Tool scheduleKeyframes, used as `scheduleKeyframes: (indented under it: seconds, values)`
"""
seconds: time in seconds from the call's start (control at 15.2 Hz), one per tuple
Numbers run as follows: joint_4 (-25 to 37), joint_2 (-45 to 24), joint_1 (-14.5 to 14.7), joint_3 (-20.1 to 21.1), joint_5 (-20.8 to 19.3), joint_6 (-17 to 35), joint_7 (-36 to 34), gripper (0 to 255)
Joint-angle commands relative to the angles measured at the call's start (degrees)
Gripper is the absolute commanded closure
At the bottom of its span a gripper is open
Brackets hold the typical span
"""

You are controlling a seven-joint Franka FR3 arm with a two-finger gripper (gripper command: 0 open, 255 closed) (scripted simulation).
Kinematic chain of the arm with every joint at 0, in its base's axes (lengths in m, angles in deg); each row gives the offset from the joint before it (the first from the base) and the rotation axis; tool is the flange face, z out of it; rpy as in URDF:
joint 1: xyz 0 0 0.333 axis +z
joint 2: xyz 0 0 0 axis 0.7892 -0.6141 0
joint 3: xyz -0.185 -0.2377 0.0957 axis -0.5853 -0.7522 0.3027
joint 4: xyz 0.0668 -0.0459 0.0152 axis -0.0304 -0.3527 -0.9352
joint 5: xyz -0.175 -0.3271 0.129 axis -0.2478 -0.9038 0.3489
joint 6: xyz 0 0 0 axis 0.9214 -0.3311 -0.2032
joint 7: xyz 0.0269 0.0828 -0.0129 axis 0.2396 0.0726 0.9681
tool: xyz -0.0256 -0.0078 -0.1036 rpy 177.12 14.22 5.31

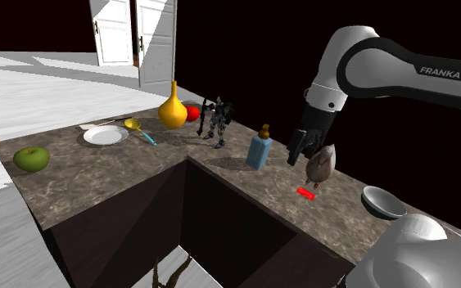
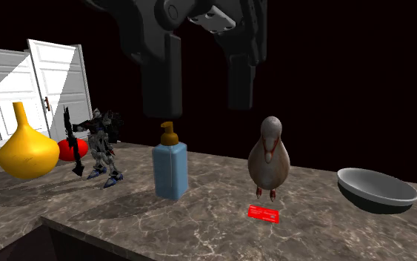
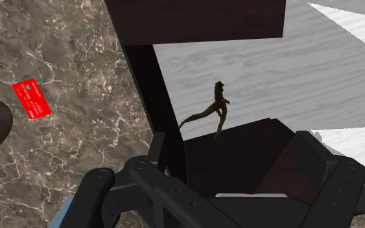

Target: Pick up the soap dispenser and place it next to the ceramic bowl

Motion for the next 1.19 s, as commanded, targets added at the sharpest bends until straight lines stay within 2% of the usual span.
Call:
scheduleKeyframes:
  seconds: [0.0,0.53,1.12]
  values:
    - [0.0,0.0,0.0,0.0,0.0,0.0,0.0,0]
    - [7.0,-14.7,-2.6,-4.9,-3.9,7.9,6.4,0]
    - [20.0,-32.3,-4.7,-9.6,-5.2,13.1,12.9,0]
